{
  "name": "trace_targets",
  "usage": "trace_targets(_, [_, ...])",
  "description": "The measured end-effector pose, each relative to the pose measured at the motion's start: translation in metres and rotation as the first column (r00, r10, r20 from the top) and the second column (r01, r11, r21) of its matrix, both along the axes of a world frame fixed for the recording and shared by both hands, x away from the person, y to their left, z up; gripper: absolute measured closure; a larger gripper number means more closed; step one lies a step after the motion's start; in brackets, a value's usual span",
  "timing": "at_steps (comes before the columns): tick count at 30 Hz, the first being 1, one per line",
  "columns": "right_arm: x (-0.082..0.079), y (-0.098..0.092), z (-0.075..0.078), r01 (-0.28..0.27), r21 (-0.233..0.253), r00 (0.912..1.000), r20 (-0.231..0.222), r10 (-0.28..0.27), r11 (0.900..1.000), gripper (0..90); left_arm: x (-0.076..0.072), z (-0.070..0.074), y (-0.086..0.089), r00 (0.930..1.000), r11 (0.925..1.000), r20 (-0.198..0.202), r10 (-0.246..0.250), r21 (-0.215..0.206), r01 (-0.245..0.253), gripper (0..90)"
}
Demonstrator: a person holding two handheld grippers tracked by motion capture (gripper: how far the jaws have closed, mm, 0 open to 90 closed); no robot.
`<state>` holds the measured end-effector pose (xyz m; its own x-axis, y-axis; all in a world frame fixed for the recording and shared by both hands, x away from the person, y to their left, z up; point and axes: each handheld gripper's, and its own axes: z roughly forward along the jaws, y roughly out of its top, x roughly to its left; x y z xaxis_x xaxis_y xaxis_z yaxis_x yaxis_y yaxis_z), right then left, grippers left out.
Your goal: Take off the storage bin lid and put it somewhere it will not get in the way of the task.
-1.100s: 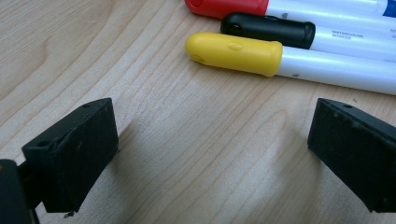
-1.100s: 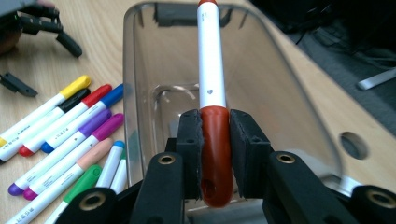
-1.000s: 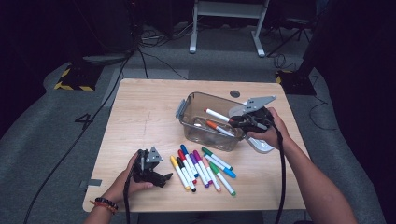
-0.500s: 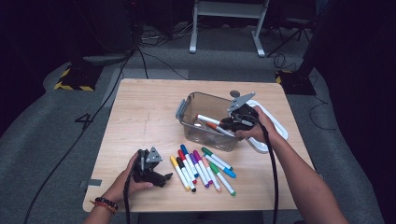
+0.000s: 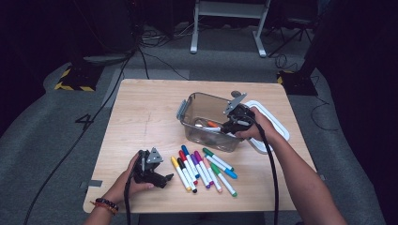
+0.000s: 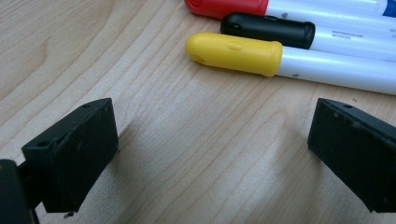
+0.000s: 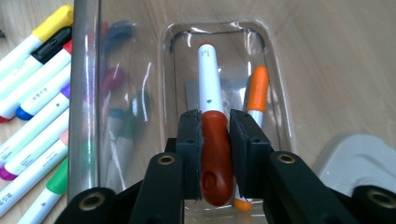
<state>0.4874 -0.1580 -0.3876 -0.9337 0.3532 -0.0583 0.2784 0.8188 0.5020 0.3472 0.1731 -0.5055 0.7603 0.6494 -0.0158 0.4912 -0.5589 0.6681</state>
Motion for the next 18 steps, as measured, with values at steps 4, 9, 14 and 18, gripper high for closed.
trace_targets(4, [-0.002, 0.004, 0.0, -0.016, -0.018, 0.9997, -0.019, 0.016, 1.0, 70.2, 0.0, 0.0, 0.0, 1.0, 1.0, 0.0, 0.0, 0.0, 0.0, 1.9])
trace_targets(9, [-0.003, -0.005, 0.009, 0.022, 0.019, 0.9983, 0.053, -0.023, 1.0, 59.8, 0.0, 0.0, 0.0, 1.0, 1.0, 0.002, 0.001, 0.004, -0.001, 2.0])
trace_targets(14, [-0.011, -0.015, 0.02, 0.037, 0.097, 0.9961, 0.077, -0.045, 0.995, 51.5, 0.0, 0.0, 0.0, 1.0, 1.0, 0.002, 0.001, 0.004, -0.001, 2.0])
trace_targets(18, [-0.026, -0.03, 0.034, 0.059, 0.183, 0.984, 0.155, -0.088, 0.981, 42.3, 0.0, 0.0, 0.0, 1.0, 1.0, 0.002, 0.001, 0.004, -0.001, 2.0])
